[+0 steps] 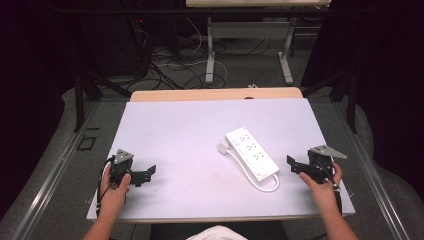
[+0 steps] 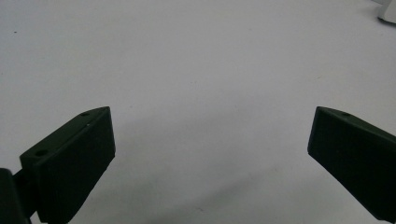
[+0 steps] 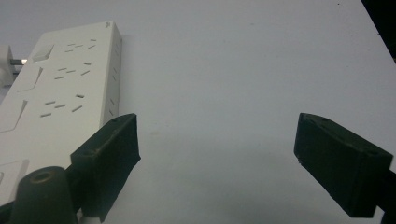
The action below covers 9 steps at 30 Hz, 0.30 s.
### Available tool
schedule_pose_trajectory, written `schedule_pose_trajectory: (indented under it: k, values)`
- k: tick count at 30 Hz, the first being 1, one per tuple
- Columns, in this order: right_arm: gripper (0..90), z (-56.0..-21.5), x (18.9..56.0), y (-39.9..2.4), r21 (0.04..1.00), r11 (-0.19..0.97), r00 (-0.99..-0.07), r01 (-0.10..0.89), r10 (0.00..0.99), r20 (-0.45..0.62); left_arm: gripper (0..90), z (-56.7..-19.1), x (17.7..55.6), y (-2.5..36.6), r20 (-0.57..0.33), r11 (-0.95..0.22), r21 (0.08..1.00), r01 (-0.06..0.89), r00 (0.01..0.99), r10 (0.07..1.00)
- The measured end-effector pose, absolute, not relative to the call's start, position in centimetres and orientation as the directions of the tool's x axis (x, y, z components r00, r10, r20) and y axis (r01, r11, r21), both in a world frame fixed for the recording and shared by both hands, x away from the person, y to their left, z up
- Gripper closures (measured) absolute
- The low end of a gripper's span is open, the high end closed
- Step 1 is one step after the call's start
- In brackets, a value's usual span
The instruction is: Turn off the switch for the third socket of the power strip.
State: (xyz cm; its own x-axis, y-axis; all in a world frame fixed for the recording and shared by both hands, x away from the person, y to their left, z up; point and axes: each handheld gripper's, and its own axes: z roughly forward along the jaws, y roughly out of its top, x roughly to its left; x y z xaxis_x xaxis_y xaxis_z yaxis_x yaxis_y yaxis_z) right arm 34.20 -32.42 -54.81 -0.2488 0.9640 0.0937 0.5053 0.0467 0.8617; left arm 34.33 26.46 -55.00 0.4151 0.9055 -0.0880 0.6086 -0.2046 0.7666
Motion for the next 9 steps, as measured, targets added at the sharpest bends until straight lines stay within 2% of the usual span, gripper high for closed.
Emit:
schedule_pose_trajectory:
  k: [9]
  values:
    - [14.1,-54.91,34.33,-32.43,0.857,0.036,-0.254,0.515,0.961,0.112,0.7,-55.03,34.28,26.51,-0.085,-0.205,0.767,0.608,0.412,0.907]
